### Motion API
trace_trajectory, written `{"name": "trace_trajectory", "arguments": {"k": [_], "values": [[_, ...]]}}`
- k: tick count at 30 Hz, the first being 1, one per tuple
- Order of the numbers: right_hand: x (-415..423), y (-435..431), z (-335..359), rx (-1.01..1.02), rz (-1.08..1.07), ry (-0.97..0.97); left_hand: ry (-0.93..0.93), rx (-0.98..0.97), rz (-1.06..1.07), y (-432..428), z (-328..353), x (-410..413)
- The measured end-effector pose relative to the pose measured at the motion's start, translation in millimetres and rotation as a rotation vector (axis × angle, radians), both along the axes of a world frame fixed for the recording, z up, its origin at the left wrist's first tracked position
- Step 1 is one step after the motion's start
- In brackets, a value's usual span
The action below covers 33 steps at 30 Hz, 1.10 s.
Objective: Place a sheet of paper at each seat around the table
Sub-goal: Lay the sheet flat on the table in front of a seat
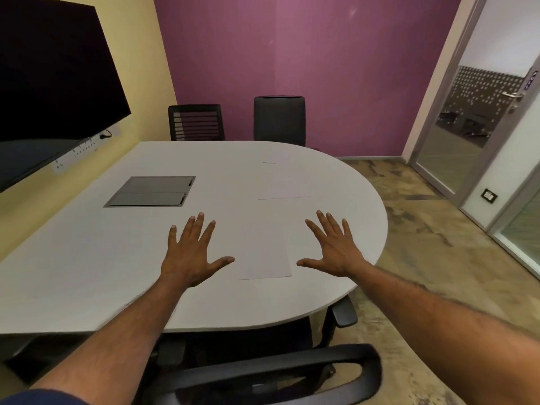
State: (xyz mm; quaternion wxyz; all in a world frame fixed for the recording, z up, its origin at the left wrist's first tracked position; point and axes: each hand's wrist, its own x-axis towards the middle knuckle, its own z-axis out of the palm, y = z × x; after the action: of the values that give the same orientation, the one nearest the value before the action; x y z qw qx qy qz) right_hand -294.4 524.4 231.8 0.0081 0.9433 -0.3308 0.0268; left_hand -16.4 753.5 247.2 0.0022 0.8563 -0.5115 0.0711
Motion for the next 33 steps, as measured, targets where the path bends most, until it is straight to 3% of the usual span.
{"name": "trace_trajectory", "arguments": {"k": [14,33], "values": [[-85.6,-165.1,5.4,0.047,0.132,-0.020,0.013,-0.019,0.110,-147.3,3.0,-122.2],[-63.5,-402.1,-22.4,0.094,0.167,0.008,0.099,-0.032,0.160,-378.2,-45.0,-99.2]]}}
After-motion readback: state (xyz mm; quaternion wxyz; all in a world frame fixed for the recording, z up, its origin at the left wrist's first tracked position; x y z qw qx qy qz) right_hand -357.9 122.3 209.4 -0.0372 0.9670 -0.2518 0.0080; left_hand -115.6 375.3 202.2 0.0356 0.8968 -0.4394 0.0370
